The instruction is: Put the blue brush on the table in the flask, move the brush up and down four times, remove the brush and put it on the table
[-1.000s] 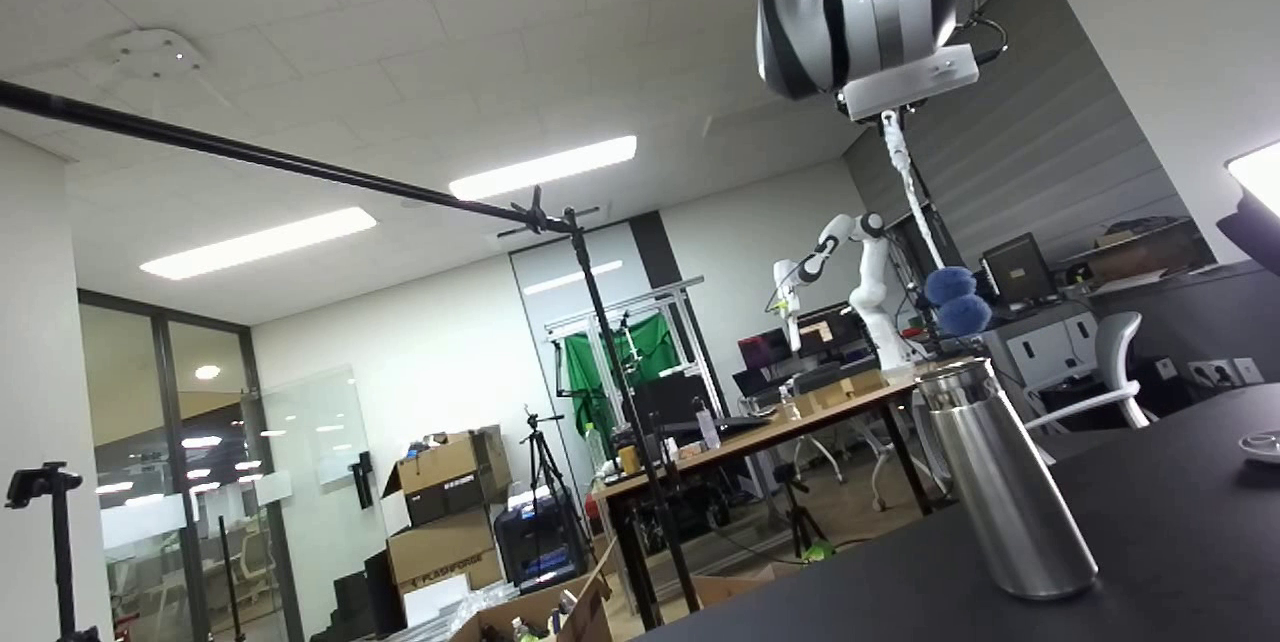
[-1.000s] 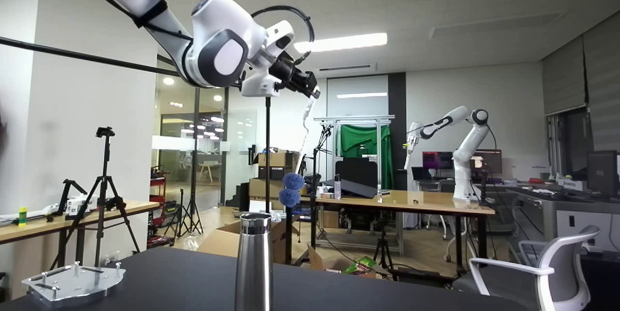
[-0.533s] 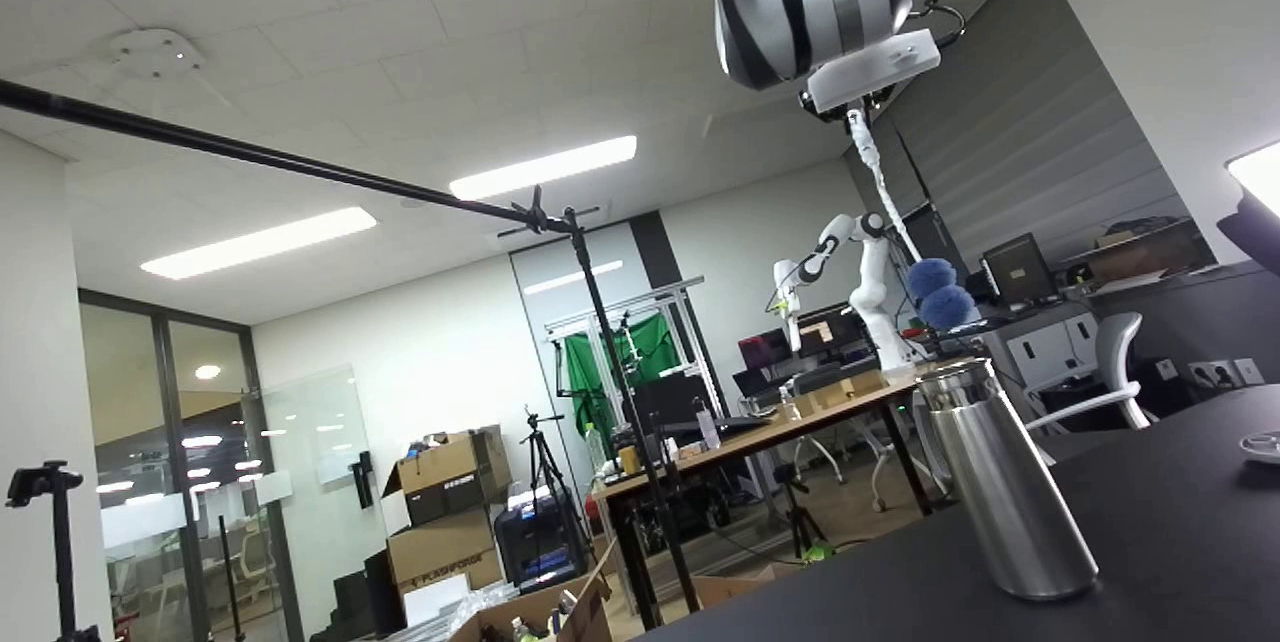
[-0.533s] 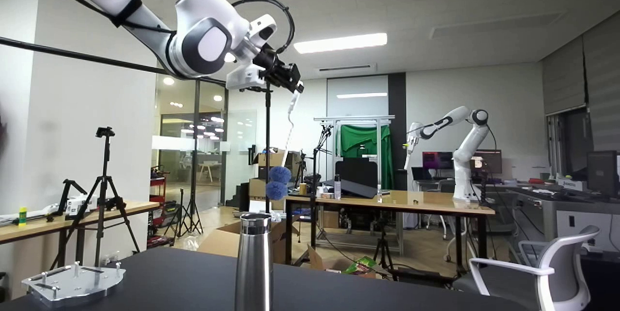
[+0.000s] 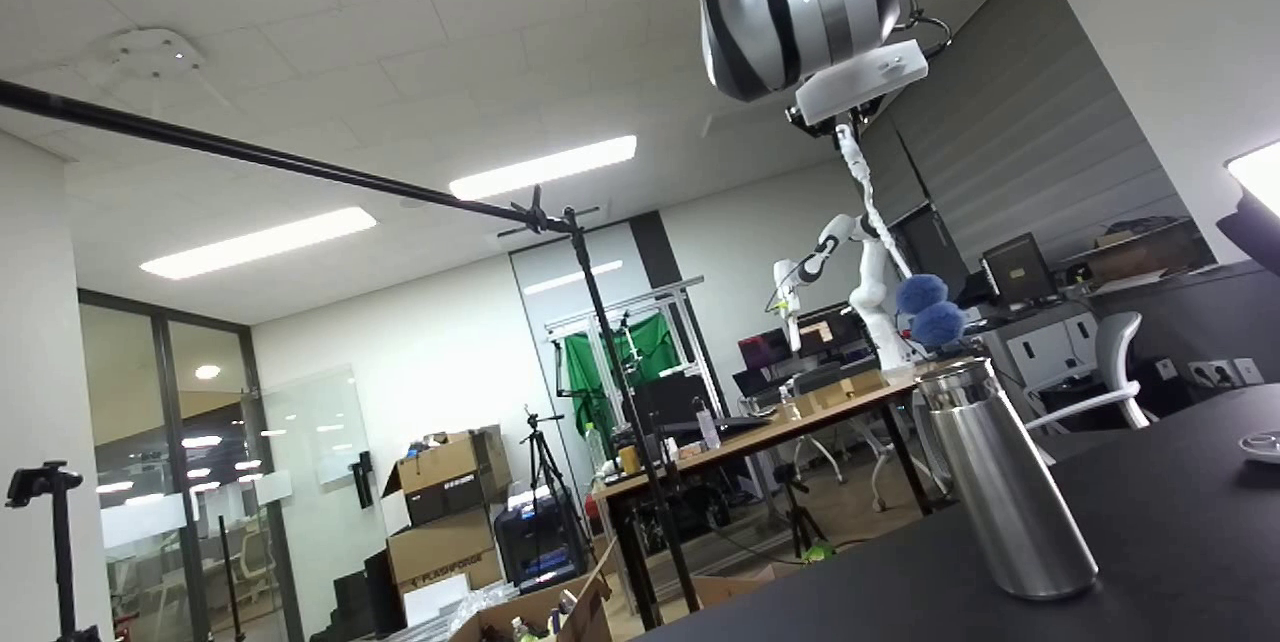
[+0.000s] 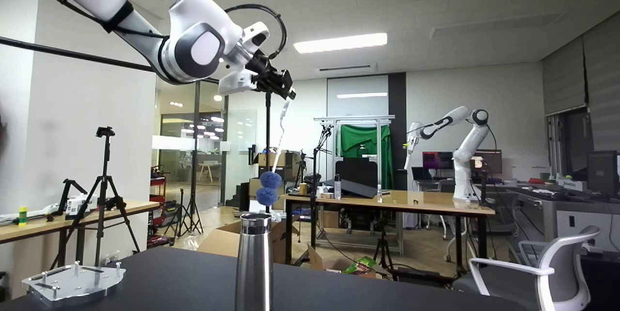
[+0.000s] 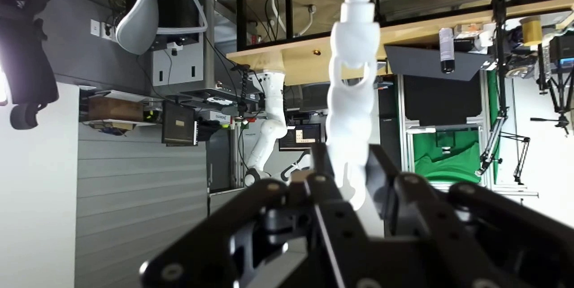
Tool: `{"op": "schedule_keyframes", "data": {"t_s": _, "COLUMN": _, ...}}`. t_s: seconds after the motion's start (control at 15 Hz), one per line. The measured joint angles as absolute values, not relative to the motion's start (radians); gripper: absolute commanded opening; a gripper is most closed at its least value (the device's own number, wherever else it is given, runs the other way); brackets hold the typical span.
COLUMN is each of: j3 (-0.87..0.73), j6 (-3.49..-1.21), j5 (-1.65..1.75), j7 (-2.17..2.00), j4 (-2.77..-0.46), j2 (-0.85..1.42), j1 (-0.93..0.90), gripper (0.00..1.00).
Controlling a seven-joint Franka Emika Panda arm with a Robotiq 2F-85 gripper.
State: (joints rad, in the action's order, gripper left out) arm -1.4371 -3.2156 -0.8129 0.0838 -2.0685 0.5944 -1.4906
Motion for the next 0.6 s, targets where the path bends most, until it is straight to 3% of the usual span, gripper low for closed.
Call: {"op": "schedule_keyframes", "data": {"t_s": 0.6, "j3": -1.328, "j6": -3.218, "j5": -0.813, "j7": 0.082, "j4": -2.068, "j2": 0.591, "j1": -1.415, "gripper": 0.06}}
